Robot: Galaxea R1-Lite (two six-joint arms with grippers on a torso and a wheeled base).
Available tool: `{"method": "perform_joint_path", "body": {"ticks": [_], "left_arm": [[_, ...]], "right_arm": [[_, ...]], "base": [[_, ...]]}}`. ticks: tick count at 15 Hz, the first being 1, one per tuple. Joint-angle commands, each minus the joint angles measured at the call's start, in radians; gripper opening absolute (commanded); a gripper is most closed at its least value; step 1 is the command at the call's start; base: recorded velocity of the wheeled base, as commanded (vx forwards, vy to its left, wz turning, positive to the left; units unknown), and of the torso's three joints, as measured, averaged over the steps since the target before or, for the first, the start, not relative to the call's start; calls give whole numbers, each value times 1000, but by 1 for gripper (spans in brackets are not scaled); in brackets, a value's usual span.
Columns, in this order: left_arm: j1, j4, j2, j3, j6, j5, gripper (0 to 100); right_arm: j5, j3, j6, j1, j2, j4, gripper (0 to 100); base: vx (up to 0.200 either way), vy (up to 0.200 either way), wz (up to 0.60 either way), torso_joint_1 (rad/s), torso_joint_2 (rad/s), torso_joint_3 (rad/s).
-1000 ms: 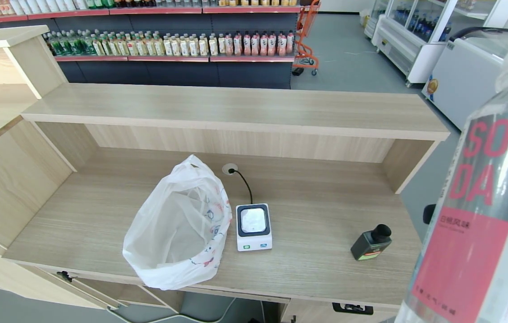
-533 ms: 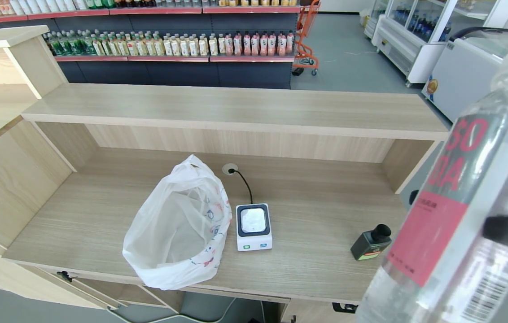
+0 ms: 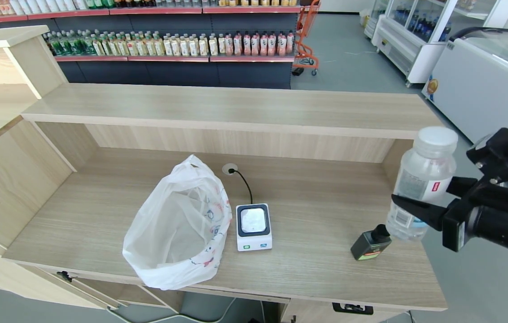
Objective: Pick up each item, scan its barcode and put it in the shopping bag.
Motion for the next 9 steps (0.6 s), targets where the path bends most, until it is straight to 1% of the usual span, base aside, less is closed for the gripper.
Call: {"method": "perform_joint_path", "body": {"ticks": [1, 2, 3, 7, 9], "left_arm": [[0, 0, 0, 0, -1, 0, 100], [0, -1, 0, 0, -1, 0, 100], [0, 0, 0, 0, 1, 0, 100], [0, 0, 0, 0, -1, 0, 100], [0, -1, 0, 0, -1, 0, 100]], "right_arm": [[-43, 34, -116, -51, 69, -120, 0], [-45, 42, -171, -79, 72, -140, 0], [-45, 49, -261, -103, 87, -169, 0], [-39, 115, -330, -103, 139, -356, 0], [-39, 135, -340, -103, 158, -396, 0]], "base": [[0, 0, 0, 0, 0, 0], [0, 0, 0, 0, 0, 0], [0, 0, 0, 0, 0, 0], [0, 0, 0, 0, 0, 0], [0, 0, 0, 0, 0, 0]]}}
